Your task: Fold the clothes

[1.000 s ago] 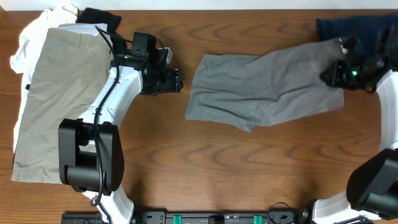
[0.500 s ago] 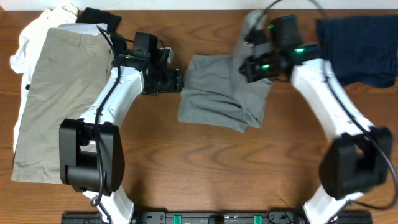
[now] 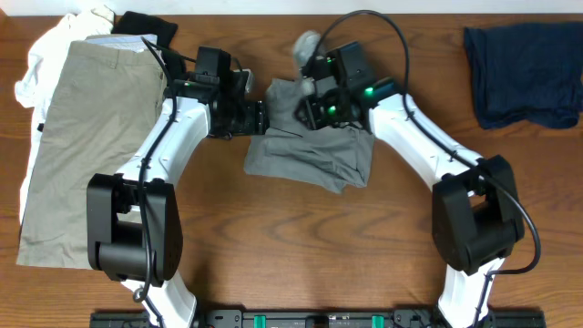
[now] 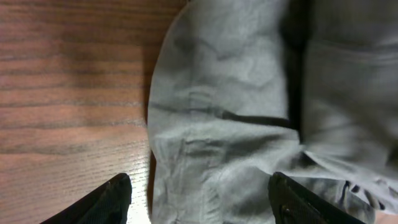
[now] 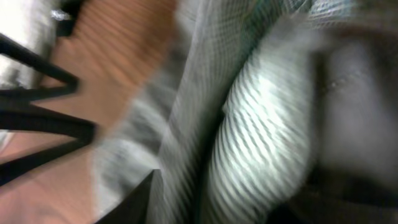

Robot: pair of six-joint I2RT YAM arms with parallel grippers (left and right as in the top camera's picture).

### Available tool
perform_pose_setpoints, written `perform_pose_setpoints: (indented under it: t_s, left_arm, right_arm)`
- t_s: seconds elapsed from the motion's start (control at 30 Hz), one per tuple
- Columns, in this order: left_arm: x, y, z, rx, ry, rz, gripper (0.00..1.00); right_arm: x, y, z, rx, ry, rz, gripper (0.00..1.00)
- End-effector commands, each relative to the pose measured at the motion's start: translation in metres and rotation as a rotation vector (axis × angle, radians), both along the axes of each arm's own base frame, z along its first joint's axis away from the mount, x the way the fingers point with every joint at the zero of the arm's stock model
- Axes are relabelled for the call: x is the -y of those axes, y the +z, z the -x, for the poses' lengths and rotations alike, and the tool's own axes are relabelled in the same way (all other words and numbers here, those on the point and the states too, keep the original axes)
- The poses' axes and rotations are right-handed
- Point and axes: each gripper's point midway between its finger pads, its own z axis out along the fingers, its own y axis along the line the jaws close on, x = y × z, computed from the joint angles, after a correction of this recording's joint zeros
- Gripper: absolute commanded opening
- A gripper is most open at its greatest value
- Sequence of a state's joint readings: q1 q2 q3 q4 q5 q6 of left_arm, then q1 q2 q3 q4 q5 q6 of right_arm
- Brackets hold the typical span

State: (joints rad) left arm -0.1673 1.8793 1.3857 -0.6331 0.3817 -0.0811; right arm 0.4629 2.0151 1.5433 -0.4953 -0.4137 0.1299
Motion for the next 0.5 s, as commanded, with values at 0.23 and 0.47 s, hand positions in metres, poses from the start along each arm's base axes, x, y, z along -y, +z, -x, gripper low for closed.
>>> perform_pose_setpoints:
  t_s: [0.23, 0.47]
  left_arm:
    - [-0.065, 0.020, -0.023, 0.051, 0.184, 0.012, 0.71]
    - [-0.113, 0.026, -0.028, 0.067, 0.292, 0.014, 0.71]
  right_arm:
    - [-0.055, 0.053, 0.032, -0.012, 0.189, -0.253, 0.54]
    - [-0.053, 0.075, 0.038, -0.020, 0.226, -0.315, 0.51]
